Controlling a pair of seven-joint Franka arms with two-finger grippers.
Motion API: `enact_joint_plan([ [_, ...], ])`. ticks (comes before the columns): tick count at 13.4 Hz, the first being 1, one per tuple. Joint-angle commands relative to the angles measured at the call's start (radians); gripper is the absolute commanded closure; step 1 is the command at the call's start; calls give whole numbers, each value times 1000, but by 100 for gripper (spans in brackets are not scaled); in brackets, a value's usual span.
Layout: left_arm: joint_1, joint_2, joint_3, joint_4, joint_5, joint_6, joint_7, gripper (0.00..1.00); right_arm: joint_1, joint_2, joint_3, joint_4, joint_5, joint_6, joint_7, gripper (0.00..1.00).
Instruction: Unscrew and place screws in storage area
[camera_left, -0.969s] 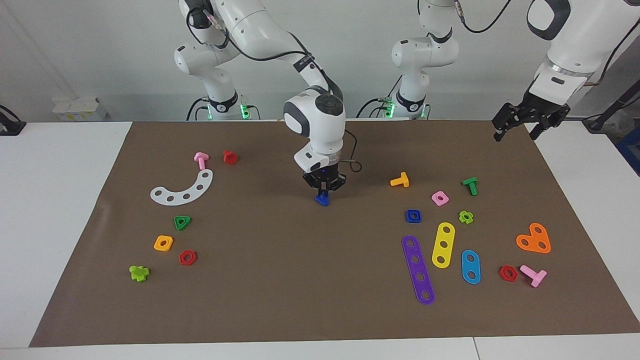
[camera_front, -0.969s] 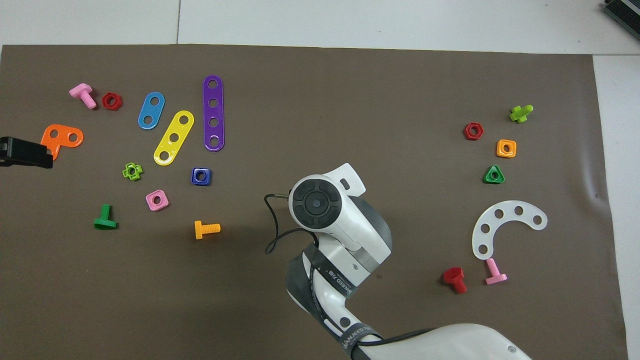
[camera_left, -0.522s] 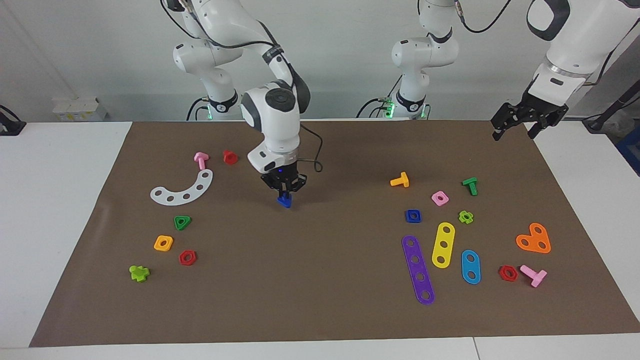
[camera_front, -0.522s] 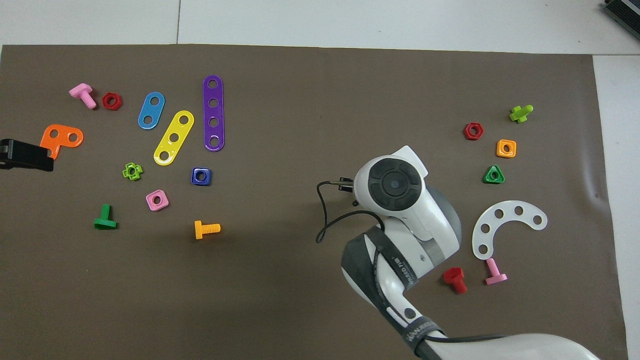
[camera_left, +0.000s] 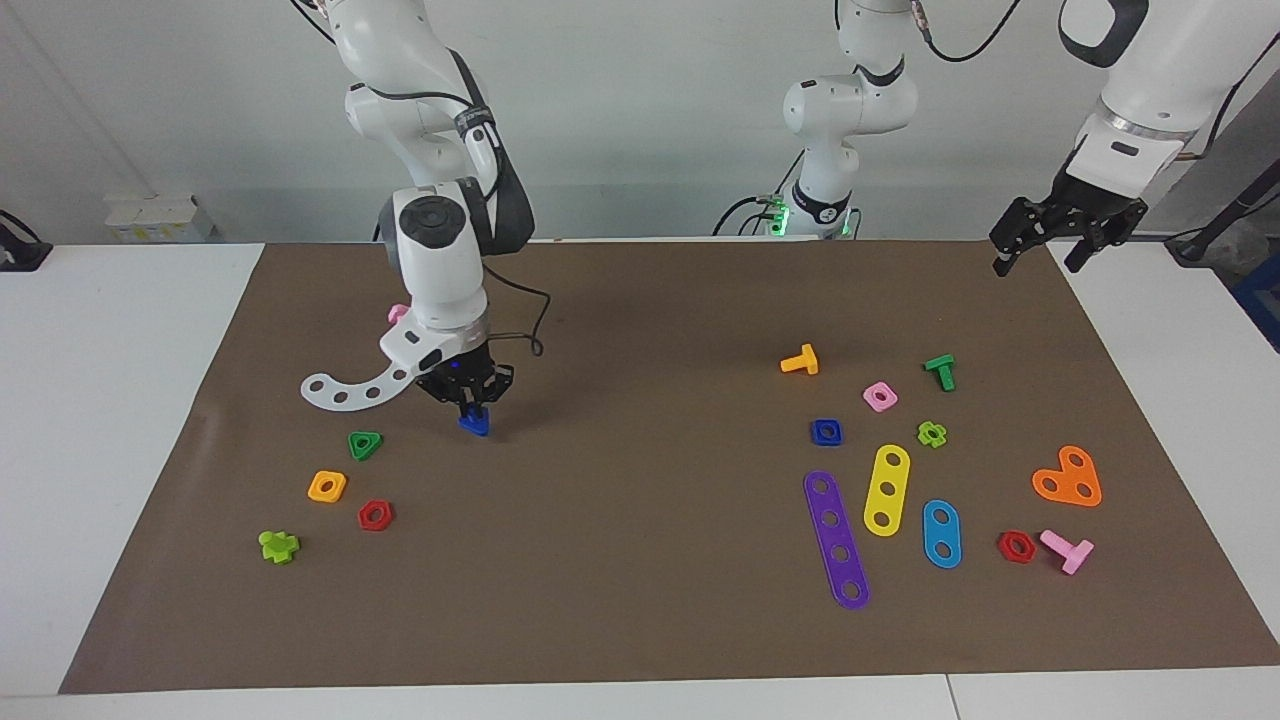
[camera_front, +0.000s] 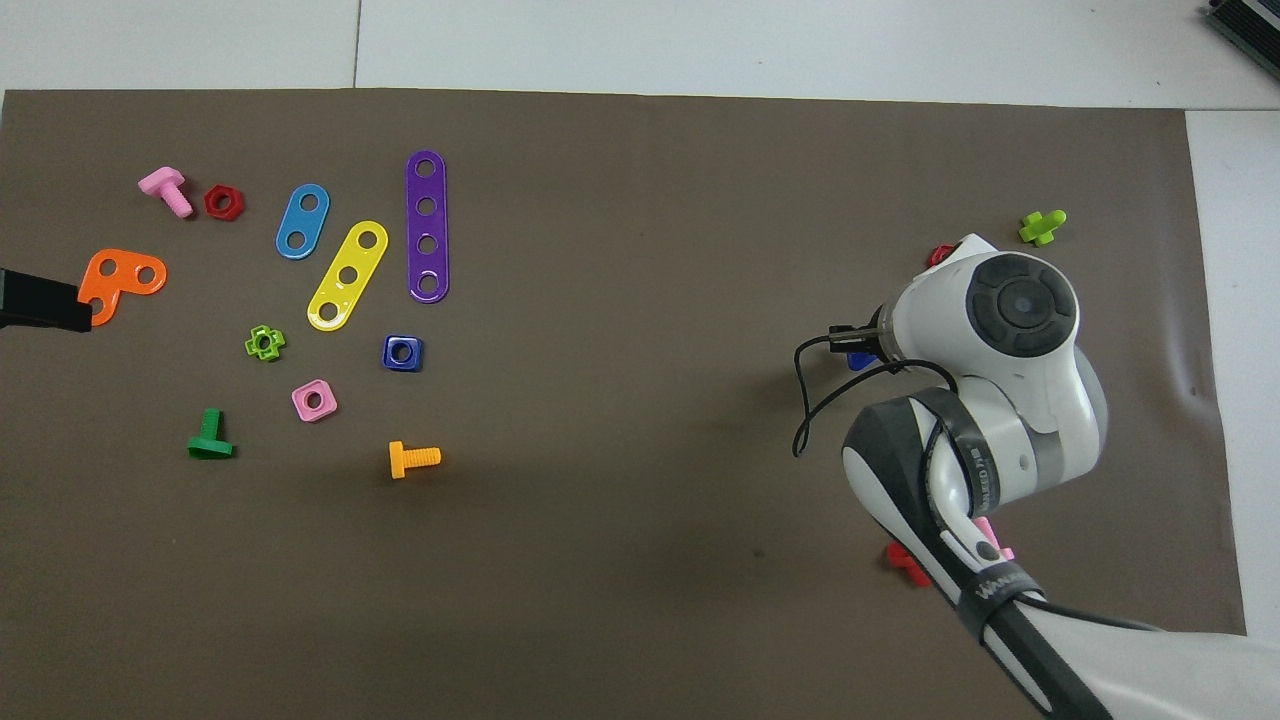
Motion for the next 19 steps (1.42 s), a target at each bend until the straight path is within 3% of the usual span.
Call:
enact_joint_plan([
  [1, -17, 12, 3, 21, 19, 18, -14, 0, -82, 6, 14, -17, 64, 33, -108, 100],
  [3, -17, 17, 1, 52, 18, 18, -14, 0, -107, 24, 14, -17, 109, 34, -183, 100],
  [10, -31, 26, -7, 78, 9, -52, -12, 0, -121, 37, 12, -29, 115, 34, -193, 100],
  [12, -33, 26, -7, 78, 4, -69, -14, 0, -121, 34, 12, -29, 115, 22, -194, 55],
  [13, -33, 22, -8, 74, 6, -77, -14, 0, -118, 30, 12, -29, 115, 19, -194, 44],
  [16, -33, 5, -11, 43, 4, -95, -46, 1, -110, -11, 14, -25, 115, 4, -182, 17],
  [19, -33, -9, -16, 18, 6, -92, -68, 1, -119, -92, 12, -12, 115, -90, -182, 10],
])
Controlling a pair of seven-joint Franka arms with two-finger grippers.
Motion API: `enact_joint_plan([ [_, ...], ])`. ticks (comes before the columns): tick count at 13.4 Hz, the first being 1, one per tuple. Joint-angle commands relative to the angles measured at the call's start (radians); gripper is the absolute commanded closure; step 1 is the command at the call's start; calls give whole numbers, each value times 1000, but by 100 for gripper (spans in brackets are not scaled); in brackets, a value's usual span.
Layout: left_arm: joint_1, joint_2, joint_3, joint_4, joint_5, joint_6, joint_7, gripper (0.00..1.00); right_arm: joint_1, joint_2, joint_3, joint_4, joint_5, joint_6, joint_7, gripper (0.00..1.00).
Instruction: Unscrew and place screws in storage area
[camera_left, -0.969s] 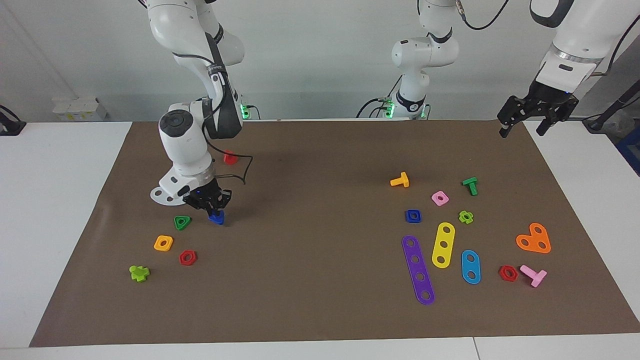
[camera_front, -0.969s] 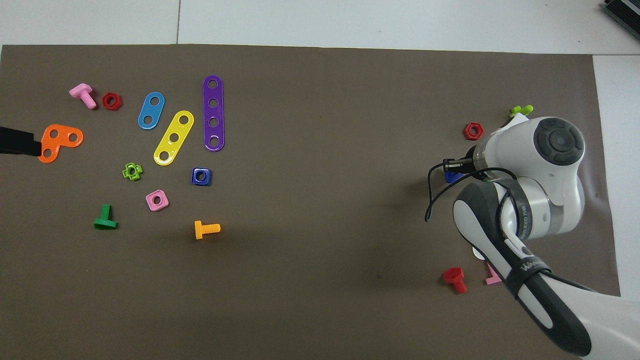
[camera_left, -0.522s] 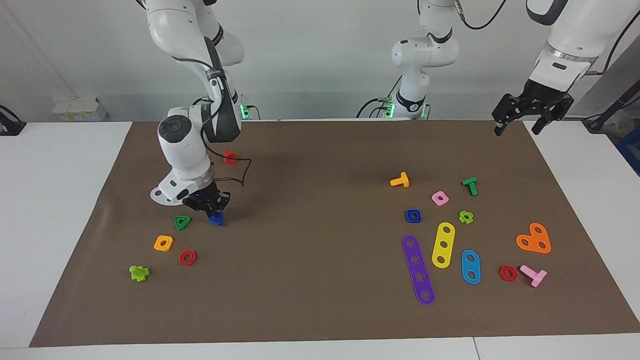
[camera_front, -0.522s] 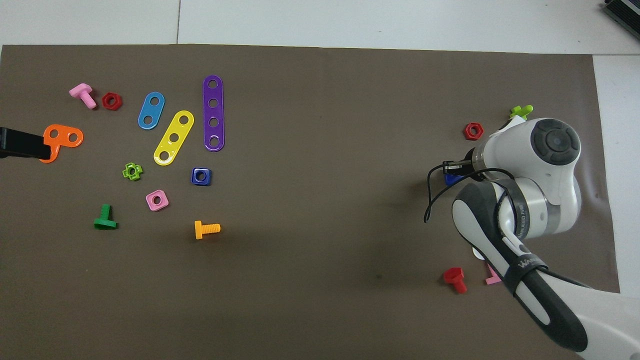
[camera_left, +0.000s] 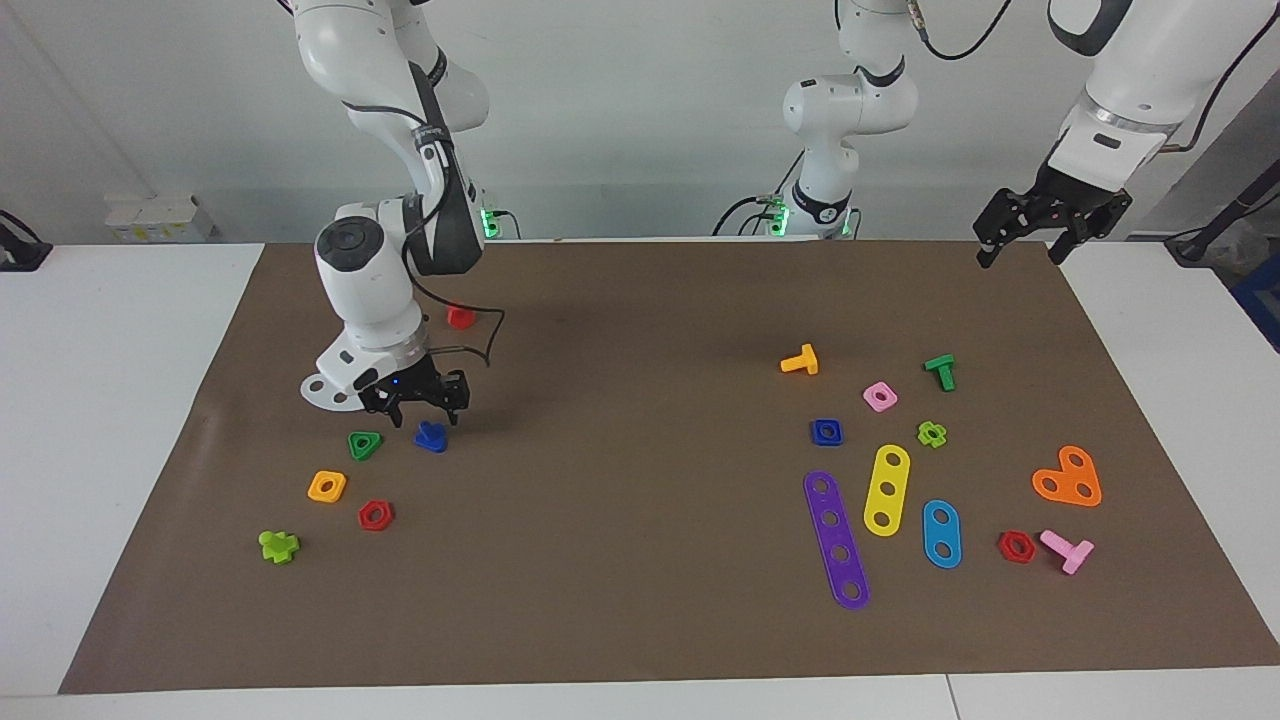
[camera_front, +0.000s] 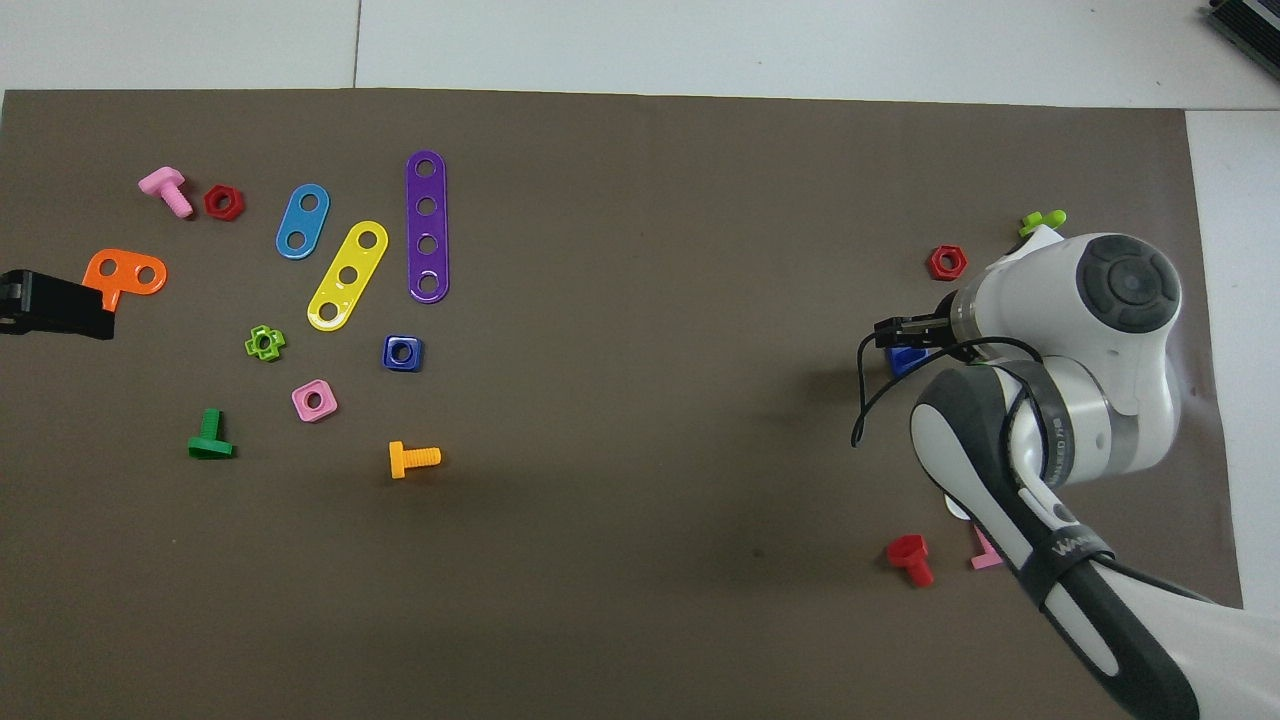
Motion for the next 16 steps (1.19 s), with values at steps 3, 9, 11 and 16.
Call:
enact_joint_plan([
  [3, -10, -20, 3, -20, 6, -14, 30, 0, -37, -166, -9, 12, 29, -162, -26, 4],
  [9, -12, -34, 3, -52, 6, 18, 16, 0, -68, -165, -9, 303, 28, -466, -25, 2],
  [11, -12, -34, 1, -53, 6, 43, 15, 0, -63, -145, -5, 392, 26, -541, -23, 2],
  [16, -12, -34, 1, -64, 6, 75, -53, 0, -57, -127, 4, 495, 29, -664, -18, 2],
])
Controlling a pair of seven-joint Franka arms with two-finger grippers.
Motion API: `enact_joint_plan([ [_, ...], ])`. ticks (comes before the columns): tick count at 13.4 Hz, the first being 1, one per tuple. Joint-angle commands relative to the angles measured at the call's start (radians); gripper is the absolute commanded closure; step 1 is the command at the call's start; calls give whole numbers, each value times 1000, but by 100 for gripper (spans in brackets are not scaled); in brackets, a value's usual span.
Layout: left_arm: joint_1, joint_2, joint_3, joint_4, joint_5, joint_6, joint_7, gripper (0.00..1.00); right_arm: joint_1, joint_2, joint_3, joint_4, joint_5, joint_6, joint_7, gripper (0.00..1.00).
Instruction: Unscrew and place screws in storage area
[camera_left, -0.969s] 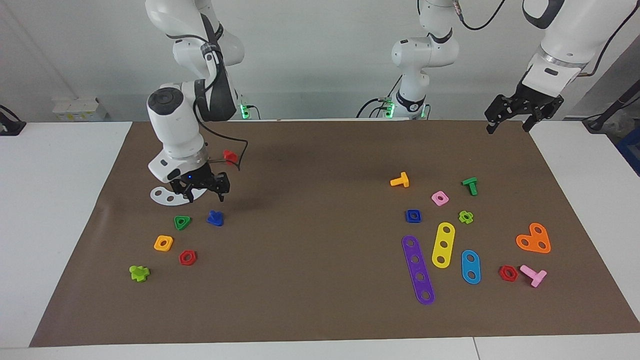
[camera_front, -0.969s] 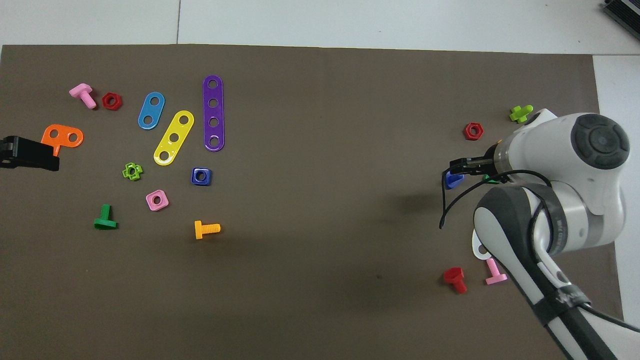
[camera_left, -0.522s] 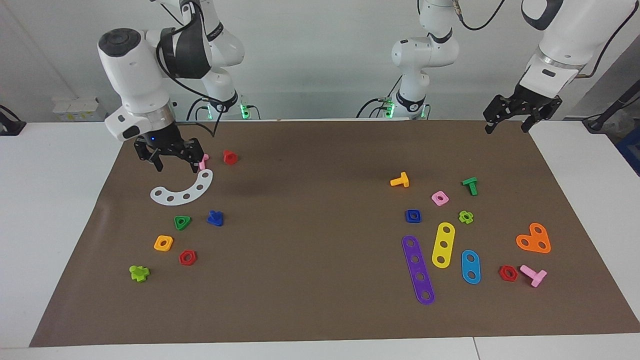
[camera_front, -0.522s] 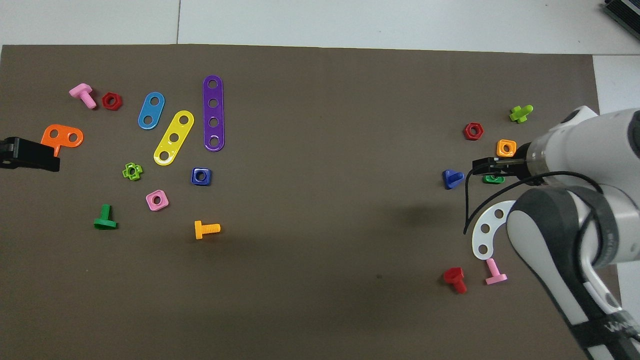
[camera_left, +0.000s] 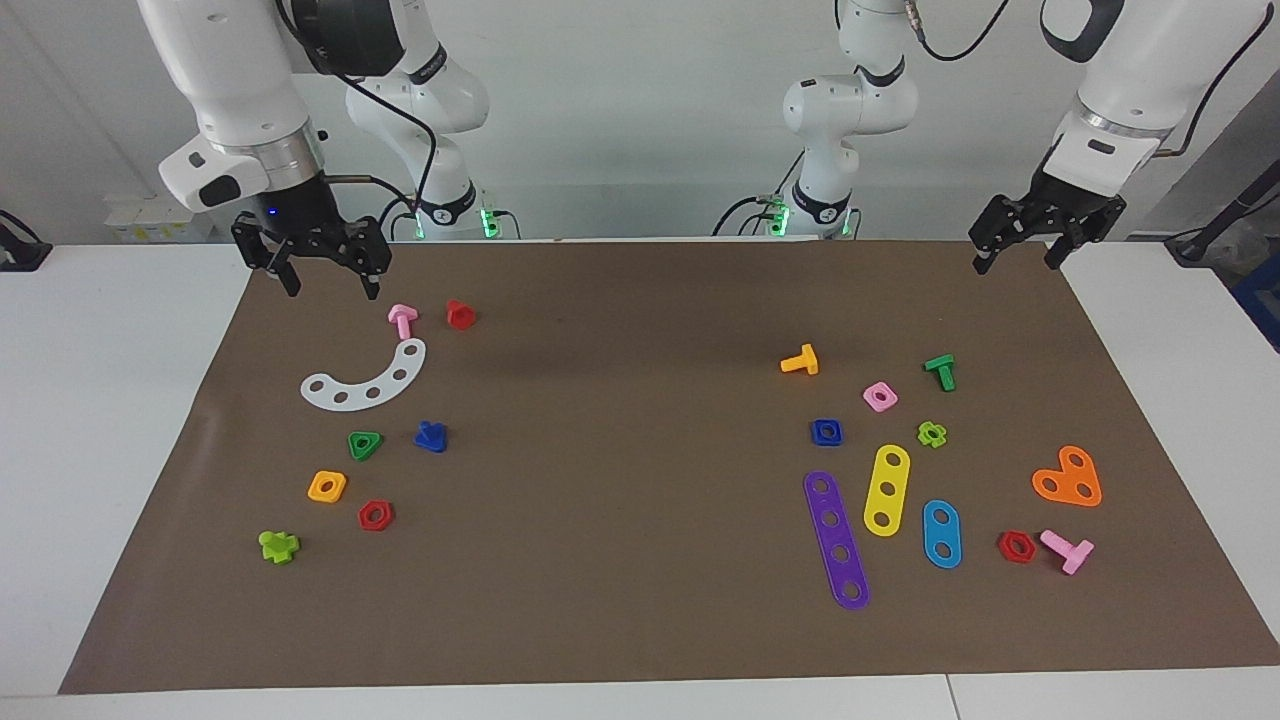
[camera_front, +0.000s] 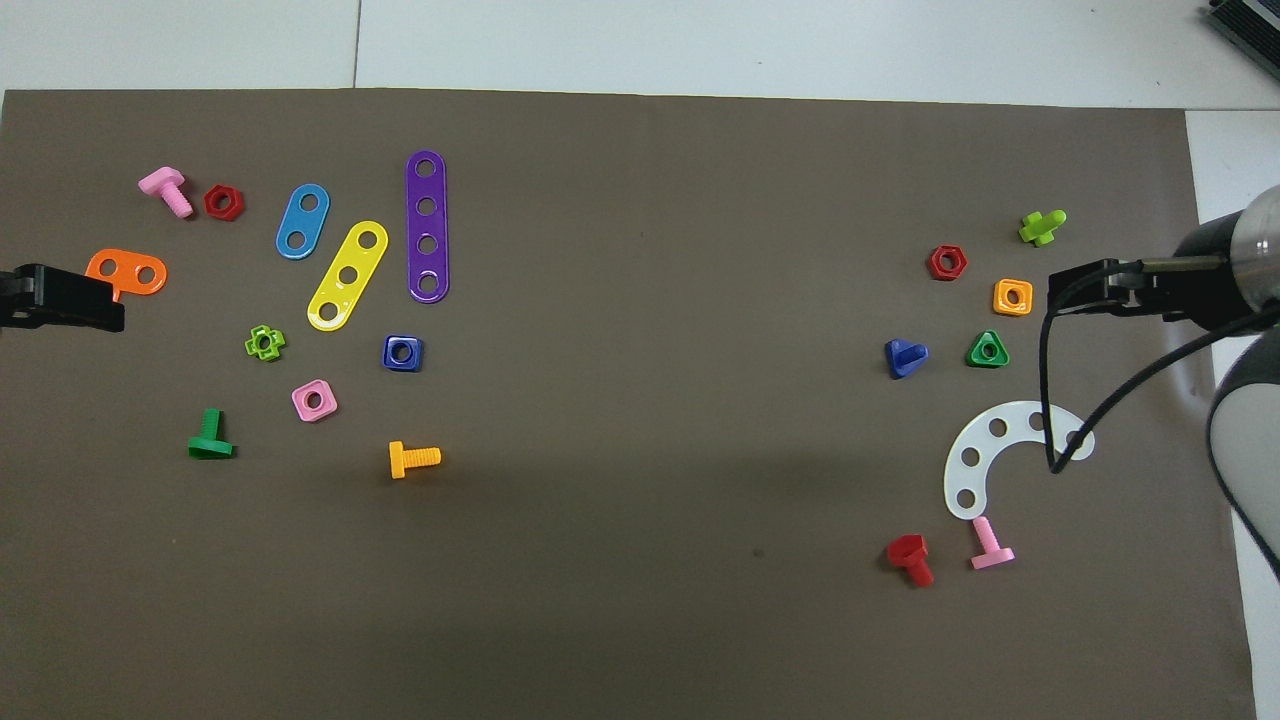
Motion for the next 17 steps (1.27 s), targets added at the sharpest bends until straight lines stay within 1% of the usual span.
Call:
enact_joint_plan([
  [1, -8, -27, 4, -39, 6, 28, -20, 0, -6, 17, 3, 25, 29, -52, -6, 2],
  [3, -9, -27, 4, -39, 6, 28, -19, 0, -7, -3, 3, 2, 29, -69, 27, 1],
  [11, -8, -27, 5, -38, 6, 24, -11, 0, -12, -5, 3, -4, 30, -53, 25, 0],
  [14, -9, -27, 4, -36, 6, 19, -17, 0, -15, -14, 1, -28, 68, -37, 35, 0],
  [17, -9, -27, 4, -36, 6, 12, -23, 0, -15, -19, 1, -36, 67, -37, 28, 0],
])
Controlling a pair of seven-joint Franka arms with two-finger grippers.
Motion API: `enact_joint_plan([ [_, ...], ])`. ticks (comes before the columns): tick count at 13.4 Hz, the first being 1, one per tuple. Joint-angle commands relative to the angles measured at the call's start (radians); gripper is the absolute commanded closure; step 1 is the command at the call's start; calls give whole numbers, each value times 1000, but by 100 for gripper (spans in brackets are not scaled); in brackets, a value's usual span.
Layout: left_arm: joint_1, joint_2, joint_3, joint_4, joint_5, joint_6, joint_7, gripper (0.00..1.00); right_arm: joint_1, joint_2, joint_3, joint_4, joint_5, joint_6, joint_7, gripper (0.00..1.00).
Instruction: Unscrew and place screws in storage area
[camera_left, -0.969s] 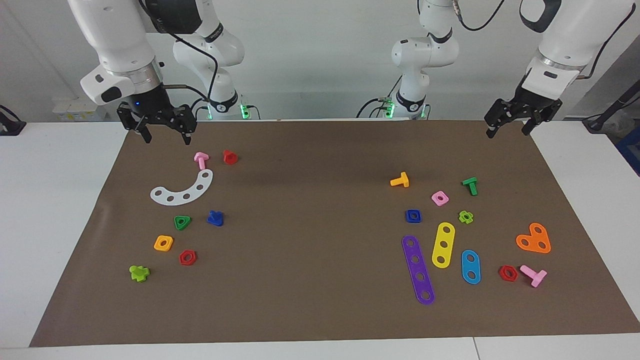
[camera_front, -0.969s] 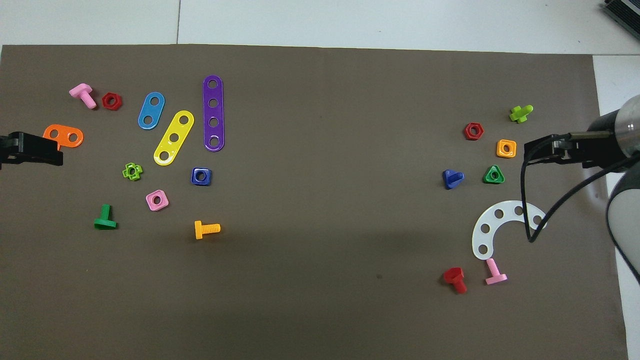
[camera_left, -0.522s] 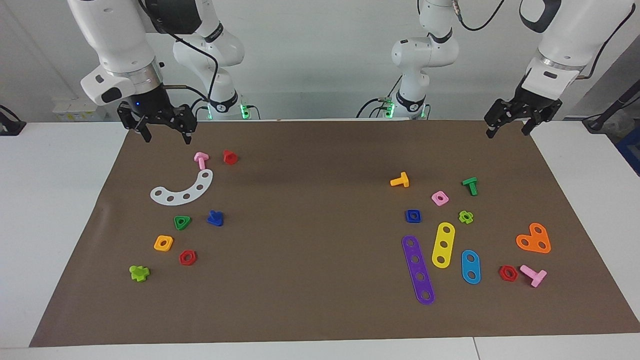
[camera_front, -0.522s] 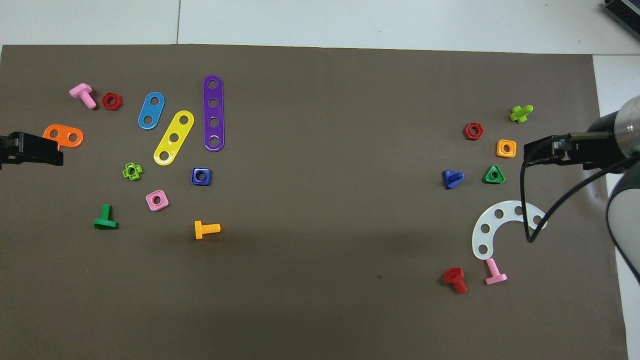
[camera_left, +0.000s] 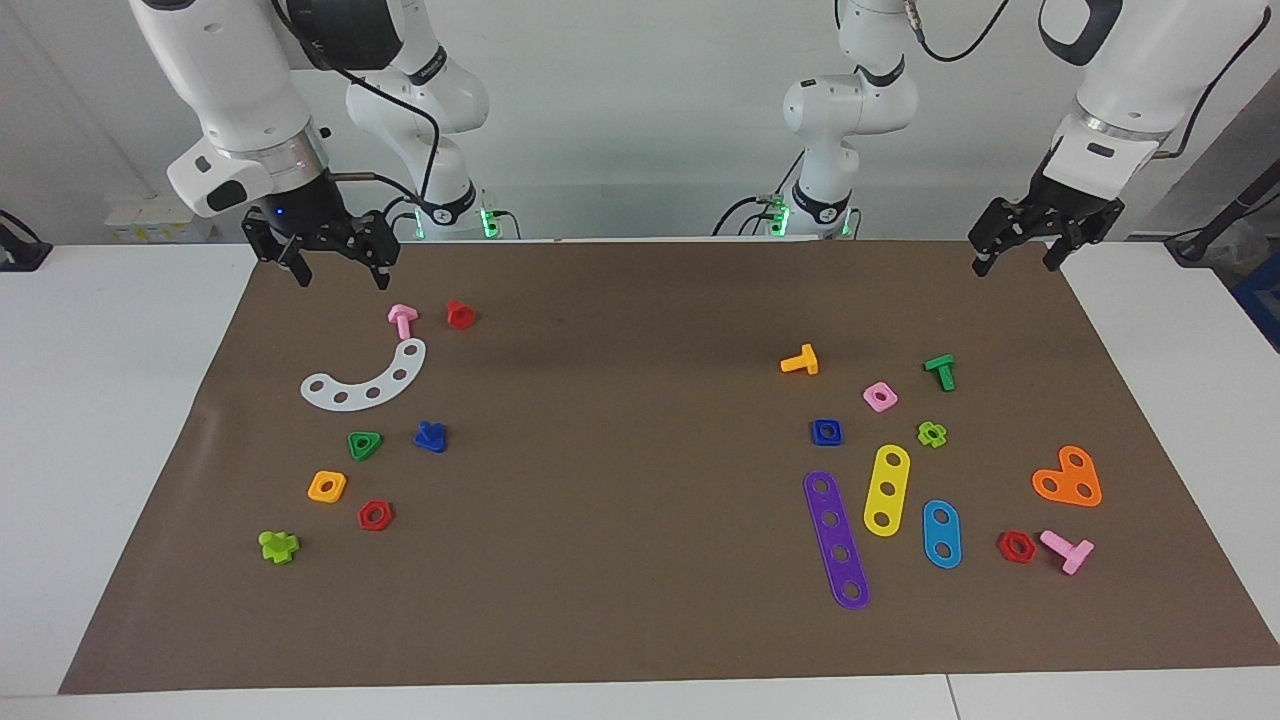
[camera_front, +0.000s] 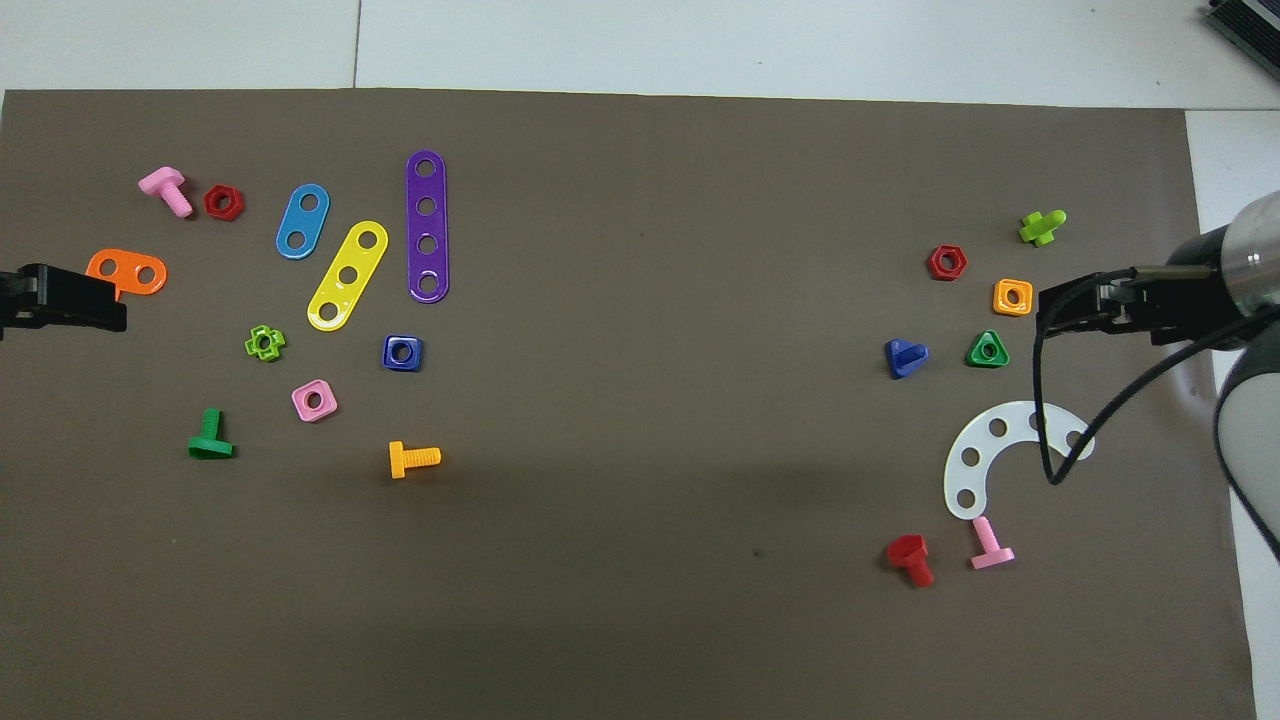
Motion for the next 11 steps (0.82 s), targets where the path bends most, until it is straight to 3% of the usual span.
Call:
enact_joint_plan([
  [1, -9, -26, 4, -30, 6, 9, -17, 0, -13, -25, 3, -36, 29, 20, 10, 0],
  [11, -9, -26, 4, -32, 6, 21, -6, 0, -10, -23, 3, -39, -7, 56, -26, 0],
])
